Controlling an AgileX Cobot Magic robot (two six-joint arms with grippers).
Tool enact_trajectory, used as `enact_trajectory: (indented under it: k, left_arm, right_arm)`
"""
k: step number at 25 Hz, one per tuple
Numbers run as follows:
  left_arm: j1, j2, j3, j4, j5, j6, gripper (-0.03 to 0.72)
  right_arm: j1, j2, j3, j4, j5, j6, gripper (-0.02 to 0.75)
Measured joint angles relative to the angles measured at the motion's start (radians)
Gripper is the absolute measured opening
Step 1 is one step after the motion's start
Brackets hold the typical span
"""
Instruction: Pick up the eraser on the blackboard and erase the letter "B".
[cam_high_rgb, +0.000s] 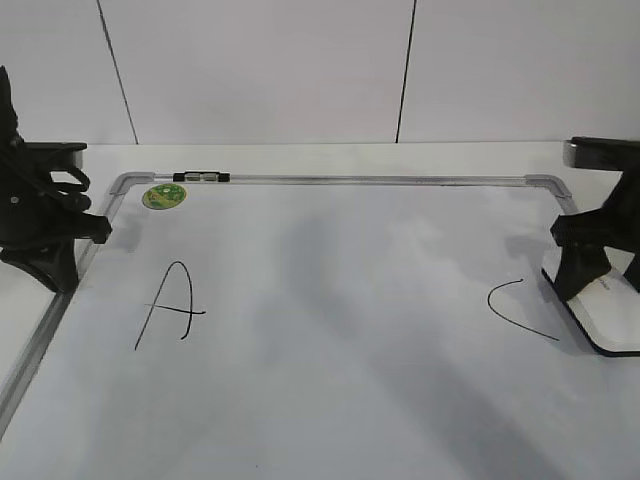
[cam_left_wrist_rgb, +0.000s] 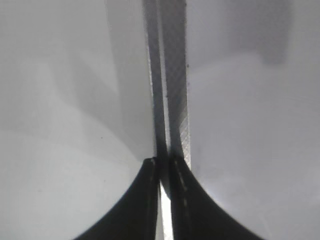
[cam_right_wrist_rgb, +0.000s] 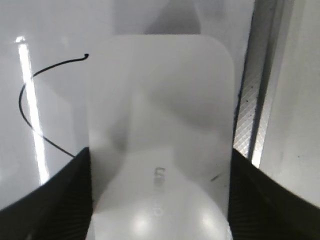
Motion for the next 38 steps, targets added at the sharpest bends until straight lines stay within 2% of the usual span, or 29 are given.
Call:
enact_trajectory:
  k: [14, 38]
  left_arm:
    - [0.0, 0.0, 0.0, 0.0, 0.0, 0.0, 0.022]
    - [0.0, 0.0, 0.0, 0.0, 0.0, 0.0, 0.022]
  right_arm:
    - [-0.047, 0.014, -0.002, 0.003, -0.026, -0.009, 0.532]
    - [-0.048, 0.048, -0.013, 0.01, -0.024, -0.009, 0.543]
